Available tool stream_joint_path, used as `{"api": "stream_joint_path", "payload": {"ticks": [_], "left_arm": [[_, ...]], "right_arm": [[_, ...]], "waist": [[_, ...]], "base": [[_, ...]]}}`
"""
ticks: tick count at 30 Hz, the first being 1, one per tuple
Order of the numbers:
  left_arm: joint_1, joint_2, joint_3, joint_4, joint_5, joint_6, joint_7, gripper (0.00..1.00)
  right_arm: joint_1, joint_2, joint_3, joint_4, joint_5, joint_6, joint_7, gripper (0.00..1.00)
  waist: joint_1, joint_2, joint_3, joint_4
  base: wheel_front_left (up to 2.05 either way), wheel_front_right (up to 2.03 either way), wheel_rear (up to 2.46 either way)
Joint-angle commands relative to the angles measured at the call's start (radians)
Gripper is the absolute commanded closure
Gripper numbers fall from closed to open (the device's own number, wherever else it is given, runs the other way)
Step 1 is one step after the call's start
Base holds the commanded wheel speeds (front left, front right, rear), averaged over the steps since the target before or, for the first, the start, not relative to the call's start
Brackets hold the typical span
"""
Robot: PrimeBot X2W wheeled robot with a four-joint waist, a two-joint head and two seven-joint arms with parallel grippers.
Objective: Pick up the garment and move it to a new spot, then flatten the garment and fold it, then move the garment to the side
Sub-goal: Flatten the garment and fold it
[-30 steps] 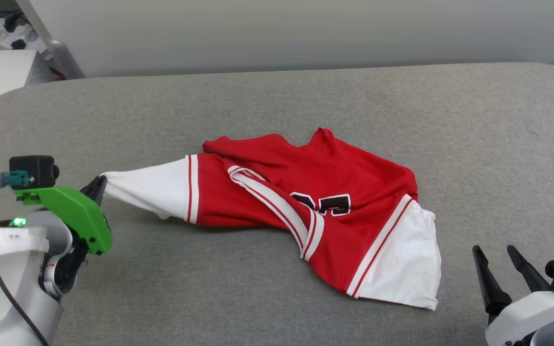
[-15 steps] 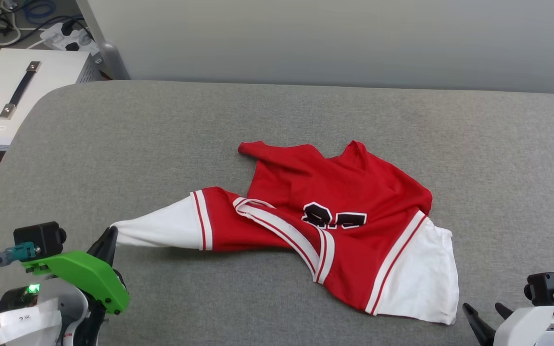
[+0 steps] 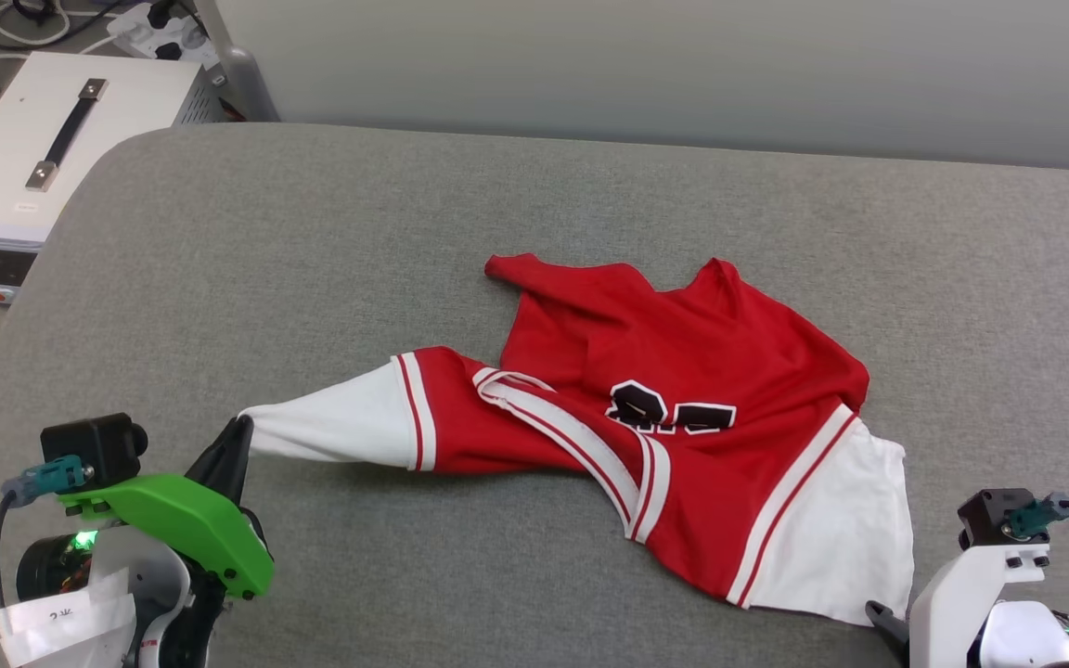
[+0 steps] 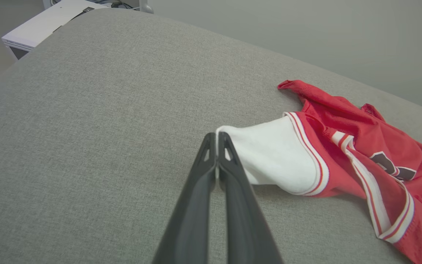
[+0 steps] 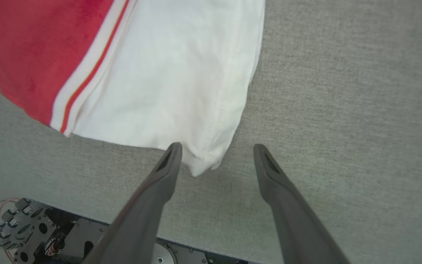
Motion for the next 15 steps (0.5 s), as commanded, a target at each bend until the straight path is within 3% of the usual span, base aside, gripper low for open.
{"api": "stream_joint_path", "payload": {"ticks": [1, 14, 15], "left_arm": [[-0.012, 0.005, -0.001, -0.007, 0.008, 0.004, 0.001, 1.00], [-0.033, 0.003, -0.016, -0.027, 0.017, -0.001, -0.008, 1.00], [-0.034, 0.002, -0.017, -0.026, 0.017, -0.002, -0.009, 1.00]], "right_arm": [[-0.017, 0.009, 0.001, 0.016, -0.017, -0.001, 0.003, 0.00], [-0.047, 0.025, 0.046, 0.149, -0.015, -0.001, -0.005, 0.00], [-0.046, 0.023, 0.054, 0.158, -0.006, -0.001, -0.001, 0.18]], "waist": [[0.0000, 0.0000, 0.011, 0.009], [0.0000, 0.0000, 0.055, 0.028], [0.0000, 0.0000, 0.056, 0.028]], "base": [[0.00, 0.00, 0.00], [0.00, 0.00, 0.00], [0.00, 0.00, 0.00]]}}
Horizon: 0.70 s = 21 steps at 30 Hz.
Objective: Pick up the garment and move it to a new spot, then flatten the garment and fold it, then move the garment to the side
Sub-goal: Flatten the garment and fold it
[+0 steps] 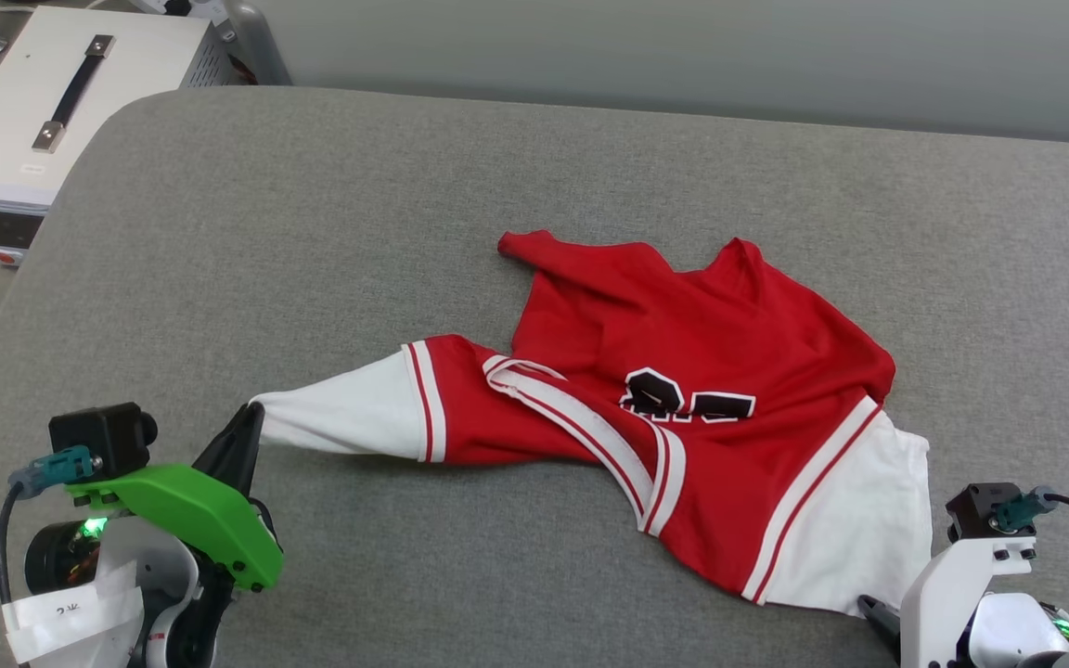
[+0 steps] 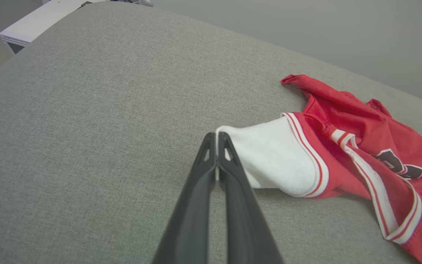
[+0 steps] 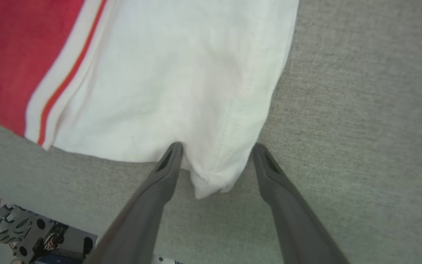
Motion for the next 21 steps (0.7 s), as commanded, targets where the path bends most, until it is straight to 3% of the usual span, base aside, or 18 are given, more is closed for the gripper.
{"api": "stream_joint_path", "payload": {"ticks": [1, 2, 3, 12, 21], "left_arm": [[-0.018, 0.002, 0.000, 0.000, 0.010, -0.002, -0.007, 1.00], [-0.019, 0.003, 0.001, 0.002, 0.010, -0.003, -0.009, 1.00], [-0.019, 0.003, 0.000, 0.004, 0.010, -0.004, -0.010, 1.00], [-0.009, 0.015, 0.003, 0.016, 0.013, -0.008, -0.024, 1.00], [0.009, 0.045, 0.019, -0.004, 0.025, -0.012, -0.050, 1.00]], "right_arm": [[0.000, 0.008, 0.022, 0.036, 0.022, 0.000, 0.012, 0.56], [0.001, 0.006, 0.027, 0.042, 0.032, 0.000, 0.013, 0.91], [0.003, 0.001, 0.033, 0.045, 0.038, 0.000, 0.014, 1.00], [0.005, -0.057, 0.003, -0.001, 0.086, 0.000, -0.046, 1.00], [-0.013, -0.177, -0.092, -0.118, 0.173, 0.000, -0.041, 1.00]], "waist": [[0.0000, 0.0000, 0.002, 0.002], [0.0000, 0.0000, 0.002, 0.002], [0.0000, 0.0000, 0.001, 0.002], [0.0000, 0.0000, -0.057, -0.022], [0.0000, 0.0000, -0.151, -0.078]], "base": [[0.00, 0.00, 0.00], [0.00, 0.00, 0.00], [0.00, 0.00, 0.00], [0.00, 0.00, 0.00], [0.00, 0.00, 0.00]]}}
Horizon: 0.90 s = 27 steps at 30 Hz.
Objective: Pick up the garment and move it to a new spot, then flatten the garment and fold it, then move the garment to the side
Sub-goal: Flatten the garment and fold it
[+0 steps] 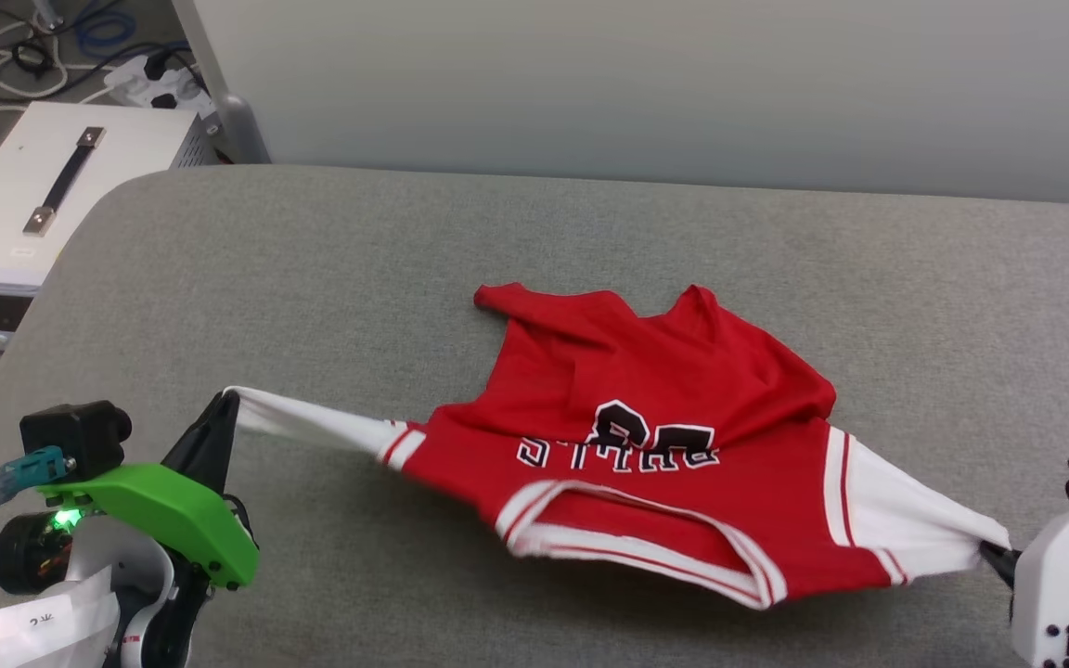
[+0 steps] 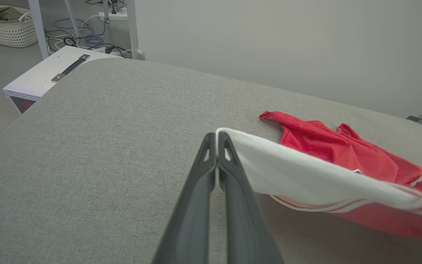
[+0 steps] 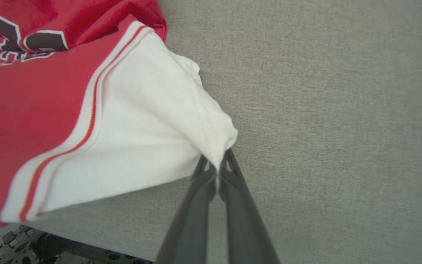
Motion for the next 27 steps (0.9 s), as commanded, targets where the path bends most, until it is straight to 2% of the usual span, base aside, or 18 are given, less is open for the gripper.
{"api": "stream_joint_path", "payload": {"ticks": [1, 6, 15, 21, 27], "left_arm": [[0.005, 0.015, 0.010, -0.010, 0.016, -0.002, -0.010, 1.00], [-0.011, 0.032, 0.018, -0.058, 0.018, -0.006, -0.008, 1.00], [-0.079, 0.055, 0.037, -0.176, -0.026, -0.021, 0.045, 1.00], [-0.154, 0.094, 0.046, -0.225, -0.015, -0.021, 0.089, 1.00], [-0.239, 0.111, 0.065, -0.276, -0.049, -0.018, 0.145, 1.00]], "right_arm": [[-0.015, -0.026, -0.013, -0.018, 0.015, -0.001, 0.007, 1.00], [-0.062, -0.109, -0.036, -0.068, 0.071, -0.001, 0.035, 1.00], [-0.213, -0.207, -0.075, -0.124, 0.153, -0.001, 0.076, 1.00], [-0.320, -0.266, -0.091, -0.112, 0.183, -0.001, 0.069, 1.00], [-0.427, -0.306, -0.104, -0.067, 0.206, -0.001, 0.024, 1.00]], "waist": [[0.0000, 0.0000, -0.044, -0.036], [0.0000, 0.0000, -0.082, -0.070], [0.0000, 0.0000, -0.111, -0.116], [0.0000, 0.0000, -0.103, -0.132], [0.0000, 0.0000, -0.081, -0.137]], "base": [[0.00, 0.00, 0.00], [0.00, 0.00, 0.00], [0.00, 0.00, 0.00], [0.00, 0.00, 0.00], [0.00, 0.00, 0.00]]}}
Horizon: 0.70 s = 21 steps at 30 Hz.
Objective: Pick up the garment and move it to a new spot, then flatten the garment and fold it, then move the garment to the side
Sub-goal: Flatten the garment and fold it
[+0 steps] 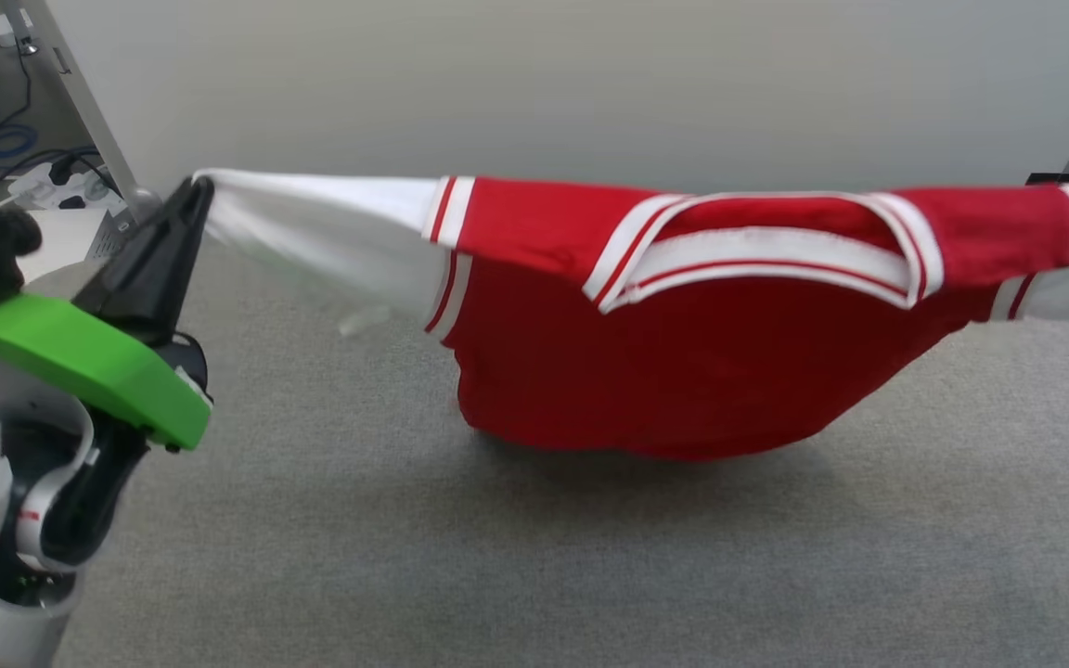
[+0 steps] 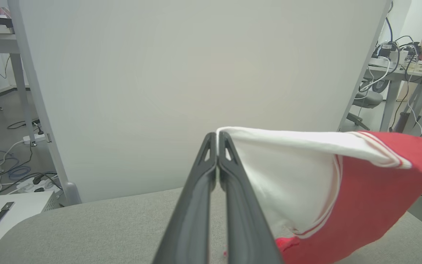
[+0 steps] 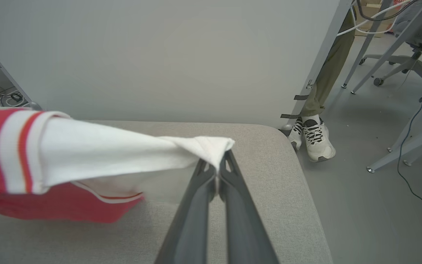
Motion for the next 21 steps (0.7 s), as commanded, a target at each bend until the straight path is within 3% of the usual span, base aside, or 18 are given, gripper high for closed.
{"api": "stream_joint_path", "payload": {"ticks": [1, 11, 21], "left_arm": [[-0.036, 0.018, 0.012, -0.010, -0.008, 0.004, 0.010, 1.00], [-0.214, 0.064, -0.002, -0.027, -0.033, -0.016, 0.130, 1.00], [-0.570, 0.106, 0.006, 0.101, -0.018, -0.074, 0.199, 1.00]], "right_arm": [[-0.033, -0.016, -0.007, 0.012, 0.005, -0.001, -0.016, 1.00], [-0.217, -0.053, 0.031, 0.090, 0.030, -0.001, -0.070, 1.00], [-0.578, -0.059, 0.140, 0.223, -0.019, -0.001, -0.156, 1.00]], "waist": [[0.0000, -0.0001, 0.012, -0.001], [0.0000, -0.0001, 0.107, 0.001], [0.0000, -0.0001, 0.336, -0.003]], "base": [[0.00, 0.00, 0.00], [0.00, 0.00, 0.00], [0.00, 0.00, 0.00]]}}
